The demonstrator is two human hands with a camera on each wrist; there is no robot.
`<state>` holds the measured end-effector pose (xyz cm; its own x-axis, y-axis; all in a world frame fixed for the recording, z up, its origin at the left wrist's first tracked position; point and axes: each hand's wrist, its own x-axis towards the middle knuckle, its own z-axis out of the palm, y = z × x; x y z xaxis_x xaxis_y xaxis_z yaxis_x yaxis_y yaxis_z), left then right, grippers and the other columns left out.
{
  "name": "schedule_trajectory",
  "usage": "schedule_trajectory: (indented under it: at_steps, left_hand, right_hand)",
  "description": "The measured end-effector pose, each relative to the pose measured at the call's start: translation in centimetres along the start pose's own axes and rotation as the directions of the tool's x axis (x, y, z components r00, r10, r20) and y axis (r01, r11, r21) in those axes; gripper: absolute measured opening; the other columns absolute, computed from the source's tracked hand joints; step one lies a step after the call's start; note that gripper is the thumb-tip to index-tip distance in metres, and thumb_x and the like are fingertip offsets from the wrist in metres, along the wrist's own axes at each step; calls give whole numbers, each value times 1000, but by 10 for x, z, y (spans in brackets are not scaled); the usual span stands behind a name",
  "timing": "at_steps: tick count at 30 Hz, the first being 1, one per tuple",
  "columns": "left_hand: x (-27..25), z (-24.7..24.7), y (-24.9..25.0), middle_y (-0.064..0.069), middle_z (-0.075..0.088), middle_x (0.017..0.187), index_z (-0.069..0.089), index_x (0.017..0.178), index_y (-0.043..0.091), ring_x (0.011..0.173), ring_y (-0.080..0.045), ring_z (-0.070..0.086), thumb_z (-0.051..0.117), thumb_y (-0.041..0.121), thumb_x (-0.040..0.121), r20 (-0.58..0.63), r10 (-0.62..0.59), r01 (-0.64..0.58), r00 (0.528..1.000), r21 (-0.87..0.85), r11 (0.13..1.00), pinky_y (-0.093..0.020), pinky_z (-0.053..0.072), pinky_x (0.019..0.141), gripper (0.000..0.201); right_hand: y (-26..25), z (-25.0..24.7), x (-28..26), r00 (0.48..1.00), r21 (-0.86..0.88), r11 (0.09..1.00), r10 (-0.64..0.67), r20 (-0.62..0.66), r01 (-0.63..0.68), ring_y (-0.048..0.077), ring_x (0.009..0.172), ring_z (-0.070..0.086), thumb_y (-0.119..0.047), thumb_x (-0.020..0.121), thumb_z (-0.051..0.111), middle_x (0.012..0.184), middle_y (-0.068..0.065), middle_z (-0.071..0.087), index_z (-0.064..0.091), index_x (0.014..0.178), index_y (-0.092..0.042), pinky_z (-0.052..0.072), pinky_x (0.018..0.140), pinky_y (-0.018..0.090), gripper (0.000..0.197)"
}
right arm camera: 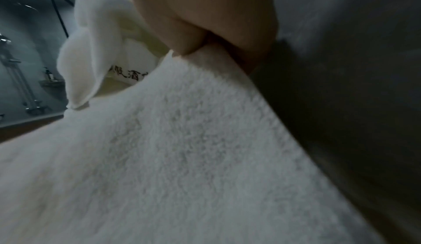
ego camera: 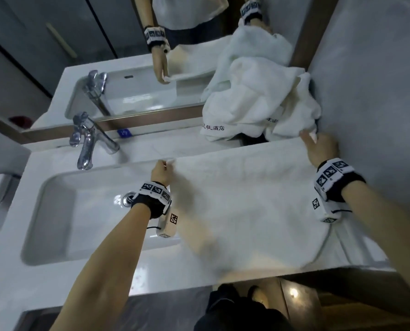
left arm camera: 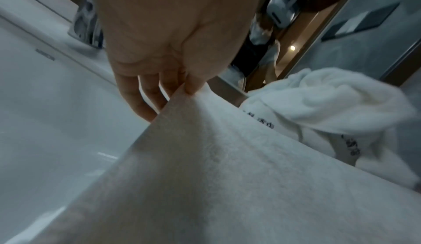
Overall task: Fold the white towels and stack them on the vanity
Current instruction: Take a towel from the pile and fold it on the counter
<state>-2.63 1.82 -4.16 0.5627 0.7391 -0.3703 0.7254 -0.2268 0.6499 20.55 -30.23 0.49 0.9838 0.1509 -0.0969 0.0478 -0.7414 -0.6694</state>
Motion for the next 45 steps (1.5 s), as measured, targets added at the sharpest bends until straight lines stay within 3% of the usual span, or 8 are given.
schedule_trajectory:
  at_steps: [5,11,14,19,24,30,34,45]
  left_hand:
    - [11,17,-4,-23,59,122,49,123,-3,115,-35,56,50,27,94,70,-111,113,991,-25,993,-39,44,96,42]
    - [-1,23,-27,-8,59,83,55,84,6,76,-21,57,52,35,94,342,-182,272,922,-238,933,-29,45,68,32]
    - [-14,24,-37,-10,63,86,56,103,2,76,-23,60,47,28,97,400,-142,294,905,-349,890,-32,50,69,28]
    - [-18,28,-32,-13,51,107,39,120,4,99,-25,51,38,25,100,255,-90,187,963,-385,904,-44,45,91,28]
    - [-12,32,-9,-10,47,99,28,111,11,86,-23,51,39,24,99,58,-49,69,997,-438,896,-39,43,78,21]
    - [-37,35,-35,-9,55,99,46,122,-4,85,-23,54,38,39,98,238,-188,220,953,-117,968,-30,43,75,50]
    - [-66,30,-56,-5,65,102,57,114,8,91,-20,63,53,36,93,325,-109,235,940,-379,895,-27,49,76,34]
    - [-82,32,-48,-11,55,98,45,102,7,94,-26,54,47,30,96,42,-42,45,998,-83,996,-38,43,83,24]
  right_hand:
    - [16,2,-5,992,60,996,66,109,-73,23,75,53,-53,87,56,78,13,57,59,81,6,46,71,38,59]
    - [49,1,-26,958,157,968,156,240,-197,29,96,66,-34,83,69,104,14,70,68,93,-4,52,89,42,31]
    - [59,3,-38,964,168,968,146,221,-185,33,104,63,-24,89,62,112,20,67,64,104,3,49,92,44,31]
    - [50,1,-34,992,181,983,17,126,-40,33,112,57,-23,96,50,123,21,59,52,117,2,45,95,40,33]
    - [37,-2,-15,1000,228,974,-10,9,8,26,99,55,-23,96,49,118,20,59,52,114,0,39,82,29,29]
    - [64,4,-32,981,207,970,94,169,-128,36,108,59,-28,94,55,117,23,63,57,113,5,48,96,48,38]
    - [85,6,-59,969,231,957,128,213,-178,30,110,59,-32,91,57,121,15,63,55,118,-5,47,98,47,39]
    - [87,3,-71,966,298,931,152,209,-211,33,115,57,-21,94,53,126,20,58,53,123,3,45,94,35,38]
